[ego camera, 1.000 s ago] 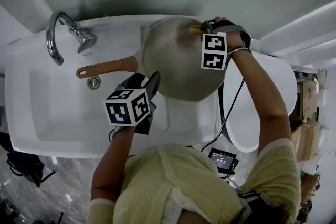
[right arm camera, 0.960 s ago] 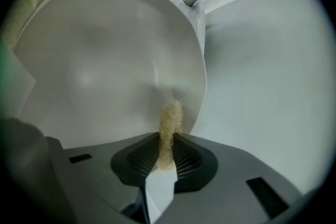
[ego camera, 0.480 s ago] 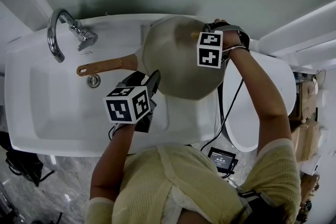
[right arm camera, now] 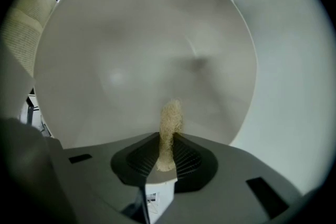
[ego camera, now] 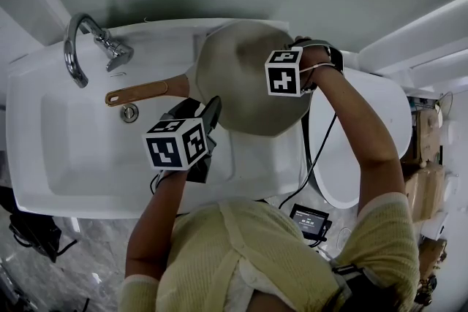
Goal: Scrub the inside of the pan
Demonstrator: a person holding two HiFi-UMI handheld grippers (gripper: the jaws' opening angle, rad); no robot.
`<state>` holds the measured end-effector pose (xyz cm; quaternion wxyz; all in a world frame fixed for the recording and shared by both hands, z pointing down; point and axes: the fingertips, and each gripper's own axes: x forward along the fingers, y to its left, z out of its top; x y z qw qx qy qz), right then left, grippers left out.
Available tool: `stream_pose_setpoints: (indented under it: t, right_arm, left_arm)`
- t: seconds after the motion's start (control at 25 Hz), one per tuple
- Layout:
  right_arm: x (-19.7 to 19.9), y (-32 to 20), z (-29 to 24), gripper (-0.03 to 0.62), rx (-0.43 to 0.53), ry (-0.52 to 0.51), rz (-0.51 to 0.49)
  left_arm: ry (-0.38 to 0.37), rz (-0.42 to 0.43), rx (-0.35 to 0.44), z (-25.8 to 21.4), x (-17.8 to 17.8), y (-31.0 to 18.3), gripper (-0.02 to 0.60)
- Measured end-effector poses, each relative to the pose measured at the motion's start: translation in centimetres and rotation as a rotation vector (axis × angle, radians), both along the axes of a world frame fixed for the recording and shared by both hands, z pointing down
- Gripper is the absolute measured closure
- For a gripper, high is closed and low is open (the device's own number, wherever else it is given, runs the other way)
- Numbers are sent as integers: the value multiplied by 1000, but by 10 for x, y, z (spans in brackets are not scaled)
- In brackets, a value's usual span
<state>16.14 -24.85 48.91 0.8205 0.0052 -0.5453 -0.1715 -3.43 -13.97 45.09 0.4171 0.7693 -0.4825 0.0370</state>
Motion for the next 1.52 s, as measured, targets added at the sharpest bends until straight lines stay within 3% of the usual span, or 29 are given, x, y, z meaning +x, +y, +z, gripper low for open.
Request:
stream_pose_setpoints:
  t: [0.64,1.52]
  right_arm:
    - [19,48,-5,513,-184,120,129]
    - [1,124,-6,513,-463,20,251]
  left_arm:
    - [-5,7,7,-1,0,0,350]
    - [-11,9,14,-2,1,1,350]
